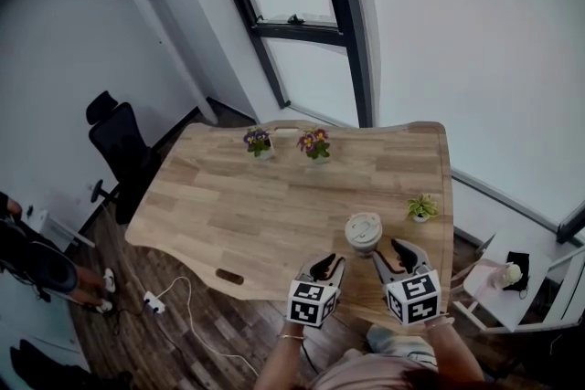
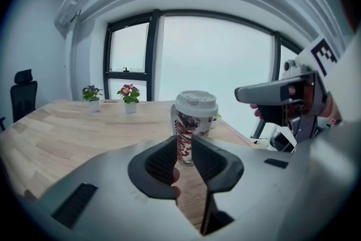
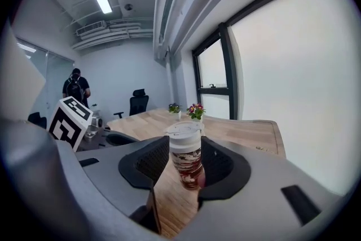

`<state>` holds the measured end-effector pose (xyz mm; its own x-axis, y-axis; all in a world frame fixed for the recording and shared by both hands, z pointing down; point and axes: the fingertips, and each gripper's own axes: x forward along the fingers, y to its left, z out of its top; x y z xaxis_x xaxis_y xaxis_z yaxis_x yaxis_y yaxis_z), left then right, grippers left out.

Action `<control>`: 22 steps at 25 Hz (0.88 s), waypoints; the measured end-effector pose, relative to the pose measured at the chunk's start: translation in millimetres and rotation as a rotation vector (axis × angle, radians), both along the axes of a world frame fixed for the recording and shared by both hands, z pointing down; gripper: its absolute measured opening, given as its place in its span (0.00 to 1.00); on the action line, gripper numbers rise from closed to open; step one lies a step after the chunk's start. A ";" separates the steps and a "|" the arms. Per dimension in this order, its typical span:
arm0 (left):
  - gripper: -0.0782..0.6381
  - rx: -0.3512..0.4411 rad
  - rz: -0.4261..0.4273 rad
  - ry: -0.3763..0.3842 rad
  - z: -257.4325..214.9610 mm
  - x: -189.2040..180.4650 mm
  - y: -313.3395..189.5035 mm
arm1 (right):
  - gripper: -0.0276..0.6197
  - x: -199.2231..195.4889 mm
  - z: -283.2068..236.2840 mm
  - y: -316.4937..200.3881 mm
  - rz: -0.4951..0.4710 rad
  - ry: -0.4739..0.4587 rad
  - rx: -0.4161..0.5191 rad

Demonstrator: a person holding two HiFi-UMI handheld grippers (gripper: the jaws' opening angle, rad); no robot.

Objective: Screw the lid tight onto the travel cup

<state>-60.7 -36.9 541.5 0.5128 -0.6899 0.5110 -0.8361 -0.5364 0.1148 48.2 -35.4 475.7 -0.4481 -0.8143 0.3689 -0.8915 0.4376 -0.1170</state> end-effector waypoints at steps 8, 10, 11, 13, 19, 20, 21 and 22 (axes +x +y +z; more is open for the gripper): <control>0.13 0.048 -0.071 0.050 -29.6 -9.8 21.8 | 0.14 10.7 -18.4 14.5 0.091 -0.009 0.030; 0.12 0.063 -0.090 0.070 -40.8 -13.0 27.3 | 0.10 13.8 -25.5 17.9 0.121 -0.022 0.045; 0.11 0.071 -0.091 0.075 -45.8 -14.0 29.7 | 0.09 15.0 -28.7 19.8 0.131 -0.029 0.050; 0.11 0.092 -0.094 0.076 -55.2 -16.6 32.9 | 0.07 16.2 -34.8 23.8 0.143 -0.039 0.060; 0.11 0.181 -0.118 0.070 -90.1 -26.9 42.1 | 0.04 20.1 -55.9 36.2 0.174 -0.075 0.105; 0.11 0.196 -0.118 0.068 -96.9 -28.0 44.2 | 0.04 22.0 -60.2 38.2 0.184 -0.084 0.118; 0.11 0.210 -0.119 0.068 -103.4 -29.4 46.5 | 0.04 23.5 -64.4 40.3 0.193 -0.090 0.130; 0.11 0.223 -0.123 0.068 -109.4 -31.1 48.7 | 0.04 24.5 -68.1 42.5 0.197 -0.094 0.142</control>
<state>-91.8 11.8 432.2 0.4463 -0.8407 0.3067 -0.8909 -0.4499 0.0631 72.7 7.2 407.6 -0.3022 -0.9301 0.2088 -0.9495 0.2742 -0.1528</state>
